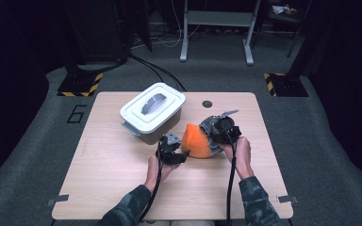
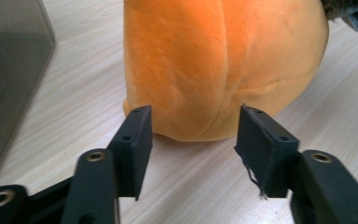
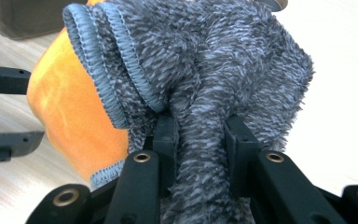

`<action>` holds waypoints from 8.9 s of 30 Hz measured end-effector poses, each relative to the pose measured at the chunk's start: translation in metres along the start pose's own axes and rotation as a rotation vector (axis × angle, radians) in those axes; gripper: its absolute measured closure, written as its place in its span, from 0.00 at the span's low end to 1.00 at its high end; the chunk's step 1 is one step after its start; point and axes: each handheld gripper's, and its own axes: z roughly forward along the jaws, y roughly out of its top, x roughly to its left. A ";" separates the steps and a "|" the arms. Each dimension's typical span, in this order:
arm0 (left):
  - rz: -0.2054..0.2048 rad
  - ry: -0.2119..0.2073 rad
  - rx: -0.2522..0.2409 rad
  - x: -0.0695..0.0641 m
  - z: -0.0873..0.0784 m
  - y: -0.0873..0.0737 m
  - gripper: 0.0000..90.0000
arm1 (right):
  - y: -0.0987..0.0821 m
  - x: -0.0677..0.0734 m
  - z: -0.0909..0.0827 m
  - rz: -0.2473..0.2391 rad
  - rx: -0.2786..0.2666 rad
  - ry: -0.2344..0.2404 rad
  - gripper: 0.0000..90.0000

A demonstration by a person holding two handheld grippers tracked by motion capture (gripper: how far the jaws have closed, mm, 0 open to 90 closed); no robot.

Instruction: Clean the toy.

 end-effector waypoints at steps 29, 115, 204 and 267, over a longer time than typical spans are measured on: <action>-0.008 -0.113 -0.022 -0.006 -0.009 0.010 0.92 | 0.006 0.012 -0.033 0.012 -0.106 0.045 0.78; -0.023 -0.116 -0.009 0.000 0.000 -0.003 0.91 | 0.005 0.018 -0.003 -0.006 -0.050 0.048 0.77; -0.023 -0.084 -0.015 -0.012 -0.006 0.005 0.92 | -0.008 0.007 -0.028 0.064 -0.135 0.096 0.77; -0.025 -0.082 0.017 -0.002 0.002 -0.005 0.92 | -0.036 -0.031 0.010 0.178 0.000 -0.008 0.78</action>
